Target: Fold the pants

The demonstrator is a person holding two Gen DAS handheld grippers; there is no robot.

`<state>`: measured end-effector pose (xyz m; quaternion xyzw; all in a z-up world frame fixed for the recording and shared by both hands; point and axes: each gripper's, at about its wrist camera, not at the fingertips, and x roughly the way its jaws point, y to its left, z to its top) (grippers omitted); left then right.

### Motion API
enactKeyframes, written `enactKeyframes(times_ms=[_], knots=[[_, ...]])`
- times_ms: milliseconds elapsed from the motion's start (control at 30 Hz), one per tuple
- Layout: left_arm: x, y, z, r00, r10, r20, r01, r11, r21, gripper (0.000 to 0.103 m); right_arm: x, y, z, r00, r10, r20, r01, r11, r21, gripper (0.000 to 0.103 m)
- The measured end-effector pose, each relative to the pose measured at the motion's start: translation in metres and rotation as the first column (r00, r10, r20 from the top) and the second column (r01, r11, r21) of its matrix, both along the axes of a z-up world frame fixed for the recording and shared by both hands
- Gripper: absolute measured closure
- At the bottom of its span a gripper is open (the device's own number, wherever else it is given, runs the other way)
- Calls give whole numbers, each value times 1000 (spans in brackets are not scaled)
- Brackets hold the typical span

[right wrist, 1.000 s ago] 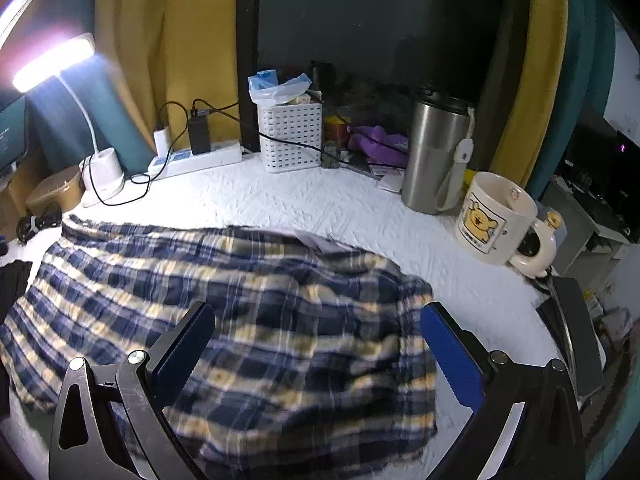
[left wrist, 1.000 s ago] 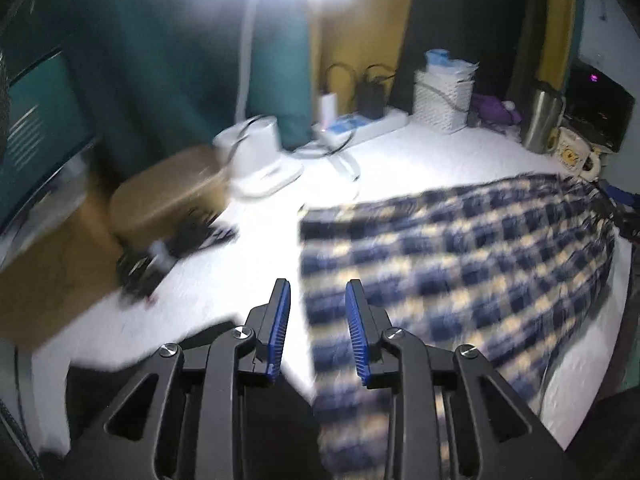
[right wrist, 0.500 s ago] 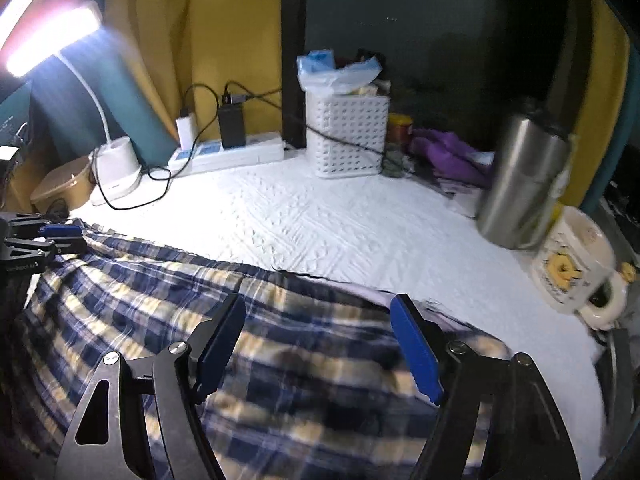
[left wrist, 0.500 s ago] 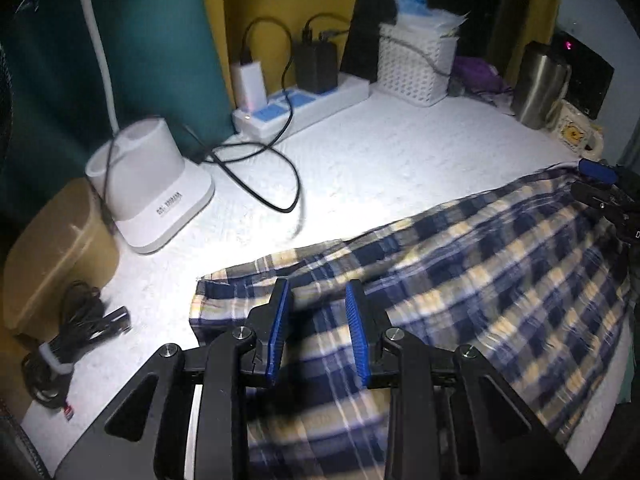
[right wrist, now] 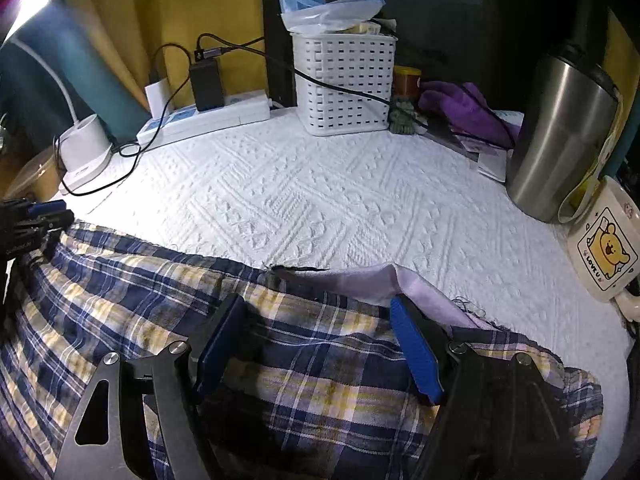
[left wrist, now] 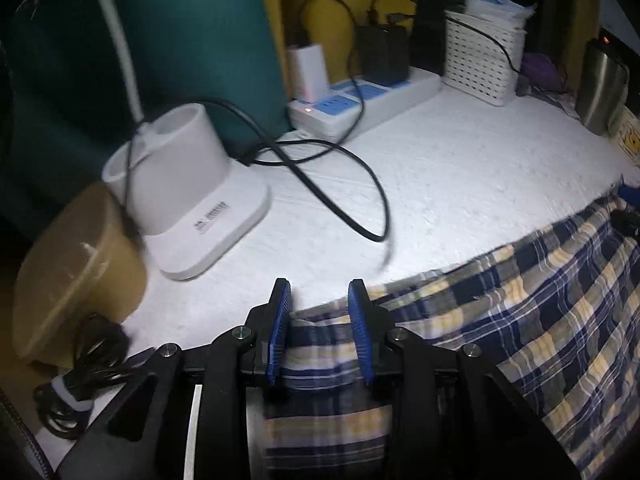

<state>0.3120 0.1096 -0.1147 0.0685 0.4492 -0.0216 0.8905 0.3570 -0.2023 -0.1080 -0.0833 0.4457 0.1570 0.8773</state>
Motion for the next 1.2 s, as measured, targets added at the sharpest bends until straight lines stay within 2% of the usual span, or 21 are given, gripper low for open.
enactKeyframes(times_ms=[67, 133, 233, 300, 467, 500, 567, 633, 867, 933, 1000, 1033, 1067, 1200], knots=[[-8, 8, 12, 1000, 1, 15, -1, 999, -40, 72, -1, -2, 1, 1000, -9, 6, 9, 1000, 2, 26], [-14, 14, 19, 1000, 1, 19, 0, 999, -50, 71, -2, -4, 3, 1000, -20, 12, 20, 1000, 4, 26], [-26, 23, 24, 1000, 1, 8, 0, 996, -84, 55, -6, -8, 5, 999, -36, 24, 36, 999, -2, 26], [-31, 26, 20, 1000, -16, -8, 15, 995, -102, 53, -7, -11, 4, 999, -46, 25, 46, 999, -4, 26], [-28, 26, -2, 998, -37, -54, 33, 997, -71, 53, -4, -14, 1, 997, -74, 19, 74, 997, -3, 26], [-29, 27, -3, 999, -40, -31, 38, 997, -71, 56, -4, -14, 0, 997, -74, 18, 75, 997, -5, 26], [-26, 27, -3, 999, -45, -20, 44, 996, -72, 80, -4, -14, 0, 997, -76, 18, 76, 997, -5, 26], [-23, 26, -3, 999, -34, -1, 34, 999, -36, 88, -4, -13, 0, 997, -77, 17, 78, 997, -5, 26], [-15, 27, 4, 998, 34, 57, -36, 999, 33, 91, -7, -13, 3, 996, -84, 30, 85, 996, -10, 26], [-18, 31, 17, 995, 57, 80, -59, 998, 17, 90, -11, -13, 8, 995, -88, 37, 89, 996, -11, 26], [-27, 35, 30, 992, 70, 103, -70, 998, 1, 82, -16, -15, 13, 995, -90, 44, 90, 996, -5, 26], [-34, 34, 38, 990, 68, 120, -67, 998, -10, 68, -19, -16, 15, 995, -91, 47, 91, 996, -2, 26], [-38, 34, 41, 990, 64, 126, -62, 998, -18, 59, -22, -17, 17, 995, -92, 49, 92, 996, 0, 26], [-68, 16, 52, 994, 14, 113, -7, 998, -63, 58, -39, -21, 26, 995, -90, 53, 90, 996, 5, 21]])
